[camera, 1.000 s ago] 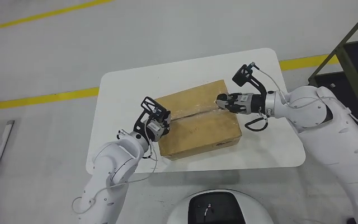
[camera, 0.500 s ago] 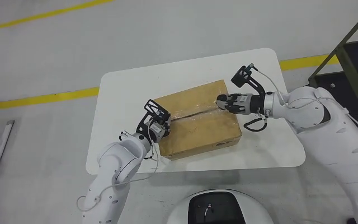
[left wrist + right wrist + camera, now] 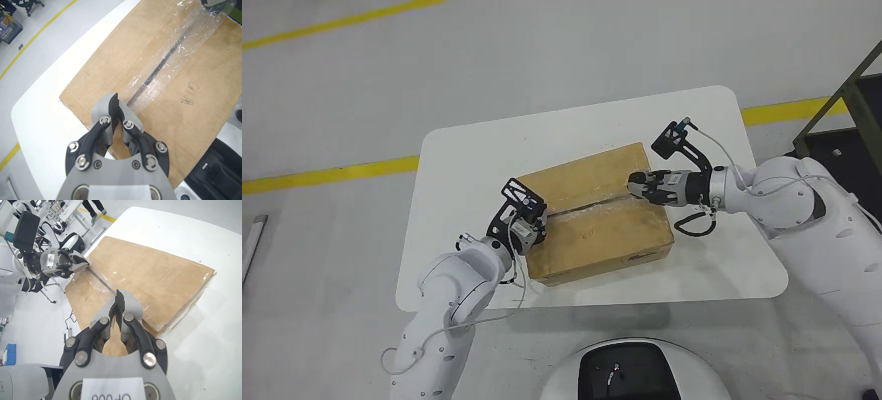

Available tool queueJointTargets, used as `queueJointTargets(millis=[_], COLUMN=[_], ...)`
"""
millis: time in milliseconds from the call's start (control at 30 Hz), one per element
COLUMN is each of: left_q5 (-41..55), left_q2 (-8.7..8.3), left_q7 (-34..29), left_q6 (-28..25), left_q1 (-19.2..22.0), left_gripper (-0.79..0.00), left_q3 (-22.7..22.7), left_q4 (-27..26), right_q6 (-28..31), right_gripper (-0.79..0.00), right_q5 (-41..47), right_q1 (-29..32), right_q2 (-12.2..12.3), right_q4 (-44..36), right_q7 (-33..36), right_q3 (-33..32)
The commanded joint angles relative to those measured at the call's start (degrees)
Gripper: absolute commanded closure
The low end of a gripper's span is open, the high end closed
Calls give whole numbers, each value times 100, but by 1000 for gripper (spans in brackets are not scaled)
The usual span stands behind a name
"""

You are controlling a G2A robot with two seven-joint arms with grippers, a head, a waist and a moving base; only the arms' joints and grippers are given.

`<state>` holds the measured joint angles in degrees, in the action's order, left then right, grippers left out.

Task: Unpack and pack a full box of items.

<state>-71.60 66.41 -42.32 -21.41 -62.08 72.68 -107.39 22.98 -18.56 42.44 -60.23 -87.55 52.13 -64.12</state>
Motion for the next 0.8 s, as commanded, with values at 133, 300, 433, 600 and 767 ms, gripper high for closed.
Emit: queueJointTargets(millis=[133, 300, 433, 600, 767], left_q5=[-10, -7, -52, -71, -42], left_q2=[-5, -9, -13, -18, -21], left_q7=[4, -1, 21, 26, 38], left_q6=[13, 1, -1, 10, -20], left_q1=[14, 31, 42, 50, 67], left_gripper=[0, 0, 0, 0, 0], left_q3=[-6, -17, -26, -29, -39], left_q4=[17, 33, 37, 51, 51], right_q6=[-57, -65, -60, -77, -97], right_gripper=[-68, -135, -222, -259, -277], right_q5=[-65, -96, -143, -230, -347], right_q1=[-8, -9, 15, 27, 17], right_q2=[19, 37, 53, 74, 100], right_q4=[-44, -41, -23, -5, 4], right_q7=[30, 53, 63, 71, 51], right_q3=[-36, -78, -102, -141, -217])
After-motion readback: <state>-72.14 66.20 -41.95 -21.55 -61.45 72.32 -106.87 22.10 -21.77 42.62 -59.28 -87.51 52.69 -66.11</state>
